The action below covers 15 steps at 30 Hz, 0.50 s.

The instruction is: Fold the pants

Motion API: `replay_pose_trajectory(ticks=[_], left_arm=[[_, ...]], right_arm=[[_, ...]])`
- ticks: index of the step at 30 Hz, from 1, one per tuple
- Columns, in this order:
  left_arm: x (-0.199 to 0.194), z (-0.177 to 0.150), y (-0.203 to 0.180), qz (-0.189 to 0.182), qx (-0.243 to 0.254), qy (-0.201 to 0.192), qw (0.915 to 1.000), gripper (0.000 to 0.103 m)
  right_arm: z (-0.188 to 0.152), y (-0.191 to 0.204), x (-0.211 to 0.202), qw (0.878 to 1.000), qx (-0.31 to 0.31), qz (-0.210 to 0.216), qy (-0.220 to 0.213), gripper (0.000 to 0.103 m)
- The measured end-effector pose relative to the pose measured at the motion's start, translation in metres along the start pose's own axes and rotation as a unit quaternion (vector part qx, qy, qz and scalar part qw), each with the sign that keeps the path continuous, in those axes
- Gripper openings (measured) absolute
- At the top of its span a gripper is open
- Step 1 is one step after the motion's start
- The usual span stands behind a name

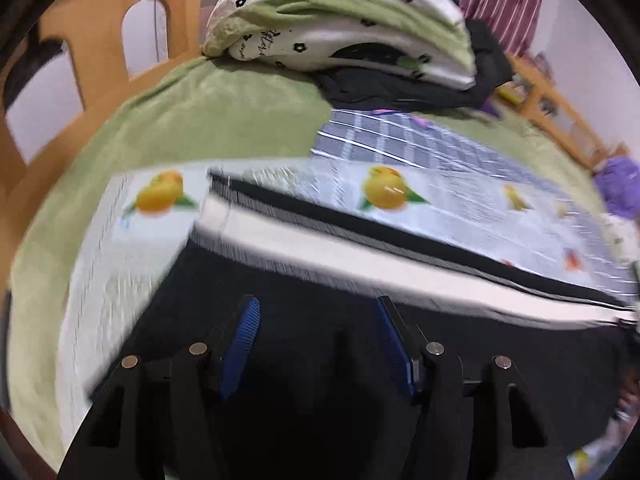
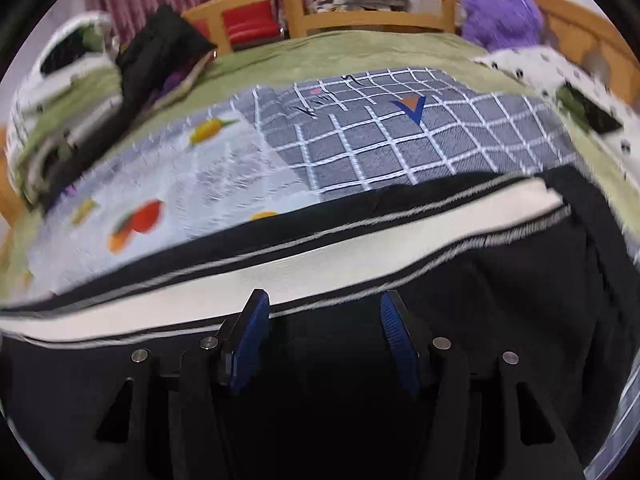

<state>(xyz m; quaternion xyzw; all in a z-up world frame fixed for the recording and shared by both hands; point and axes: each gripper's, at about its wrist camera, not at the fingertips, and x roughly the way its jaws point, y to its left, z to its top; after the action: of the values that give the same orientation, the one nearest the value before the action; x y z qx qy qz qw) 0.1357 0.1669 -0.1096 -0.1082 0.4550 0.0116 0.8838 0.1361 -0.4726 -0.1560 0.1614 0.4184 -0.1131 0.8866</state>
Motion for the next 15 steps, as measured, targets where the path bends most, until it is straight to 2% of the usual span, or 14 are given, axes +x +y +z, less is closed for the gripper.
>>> replay_pose_trajectory(ticks=[3,6,10,12,13,15], left_arm=[[-0.027,-0.027,0.01,-0.036,-0.027,-0.009,0.9989,0.057],[-0.047,-0.056,0.035,-0.01,-0.067,-0.032,0.9972,0.055],[-0.04,-0.059,0.067,-0.038,-0.101,-0.045,0.9931,0.049],[-0.029,-0.055,0.079,-0.025,-0.112,-0.05,0.9921,0.048],[-0.018,-0.052,0.087,0.001,-0.121,-0.039,0.9918,0.045],[-0.003,-0.052,0.105,0.003,-0.149,-0.018,0.9887,0.03]], right_arm=[[-0.008,0.01,-0.015,0.999,0.017,0.029,0.001,0.058],[-0.016,0.026,-0.036,0.999,0.0,0.033,0.003,0.058],[-0.024,0.041,-0.07,0.999,-0.023,0.042,-0.013,0.058],[-0.025,0.047,-0.087,0.998,-0.028,0.045,-0.021,0.058],[-0.025,0.049,-0.095,0.998,-0.029,0.048,-0.025,0.058],[-0.023,0.055,-0.115,0.998,-0.033,0.05,-0.032,0.058]])
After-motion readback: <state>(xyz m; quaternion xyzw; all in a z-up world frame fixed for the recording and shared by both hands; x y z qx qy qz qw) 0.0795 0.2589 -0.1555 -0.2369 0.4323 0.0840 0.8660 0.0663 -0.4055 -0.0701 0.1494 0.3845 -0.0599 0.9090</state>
